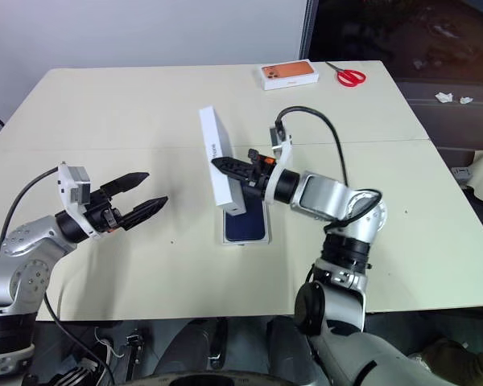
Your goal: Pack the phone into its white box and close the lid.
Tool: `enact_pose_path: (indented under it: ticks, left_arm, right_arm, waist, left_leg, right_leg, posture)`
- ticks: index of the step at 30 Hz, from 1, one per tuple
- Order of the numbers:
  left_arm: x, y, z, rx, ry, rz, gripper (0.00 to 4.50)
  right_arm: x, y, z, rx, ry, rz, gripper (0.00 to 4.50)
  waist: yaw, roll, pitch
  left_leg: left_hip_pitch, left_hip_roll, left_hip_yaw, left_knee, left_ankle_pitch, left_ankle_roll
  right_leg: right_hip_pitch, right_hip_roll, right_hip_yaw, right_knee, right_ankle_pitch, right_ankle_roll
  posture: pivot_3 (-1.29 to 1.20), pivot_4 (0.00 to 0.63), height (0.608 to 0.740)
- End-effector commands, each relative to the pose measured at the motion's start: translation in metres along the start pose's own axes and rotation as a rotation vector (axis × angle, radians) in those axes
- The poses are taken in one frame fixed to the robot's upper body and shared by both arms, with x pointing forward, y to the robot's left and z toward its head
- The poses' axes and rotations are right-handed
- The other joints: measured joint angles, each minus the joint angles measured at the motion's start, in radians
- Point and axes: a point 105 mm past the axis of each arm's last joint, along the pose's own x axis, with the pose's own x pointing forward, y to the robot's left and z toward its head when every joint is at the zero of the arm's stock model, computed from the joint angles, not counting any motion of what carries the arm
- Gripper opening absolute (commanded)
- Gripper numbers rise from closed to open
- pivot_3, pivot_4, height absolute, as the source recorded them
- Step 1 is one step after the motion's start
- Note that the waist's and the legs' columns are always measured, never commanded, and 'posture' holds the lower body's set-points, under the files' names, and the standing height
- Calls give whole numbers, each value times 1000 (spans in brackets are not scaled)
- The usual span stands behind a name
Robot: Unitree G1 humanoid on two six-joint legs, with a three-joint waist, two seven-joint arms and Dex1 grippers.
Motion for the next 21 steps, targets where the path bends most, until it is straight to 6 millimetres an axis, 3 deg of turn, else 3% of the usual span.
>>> enact_pose_path:
  ticks: [1, 12, 16, 21]
  left_arm:
    - [-2, -3, 13, 18, -47, 6, 4500]
    - [0, -10, 8, -1, -41, -1, 4500]
    - [0, -11, 7, -5, -38, -7, 4500]
    - [1, -13, 5, -7, -30, -15, 4500]
  right_arm:
    - [1, 11, -10, 69, -8, 29, 11]
    - [17, 11, -24, 201, -28, 54, 11]
    - [26, 24, -25, 209, -22, 103, 11]
    - [22, 2, -35, 232, 14, 41, 11]
  waist:
    - [-7, 0, 0]
    - [-14, 0, 0]
    - [-13, 0, 0]
    - [-13, 0, 0]
  left_leg:
    - [0, 0, 0, 0, 0, 0]
    - [0, 1, 1, 0, 0, 0]
    - [0, 1, 1, 0, 0, 0]
    - [0, 1, 1, 0, 0, 0]
  right_leg:
    - [0, 0, 0, 0, 0, 0]
    - [0, 2, 0, 0, 0, 0]
    - [0, 2, 0, 0, 0, 0]
    - [0, 2, 1, 0, 0, 0]
  posture:
    - [0, 150, 740]
    - [0, 150, 740]
    - [0, 150, 740]
    - [0, 150, 740]
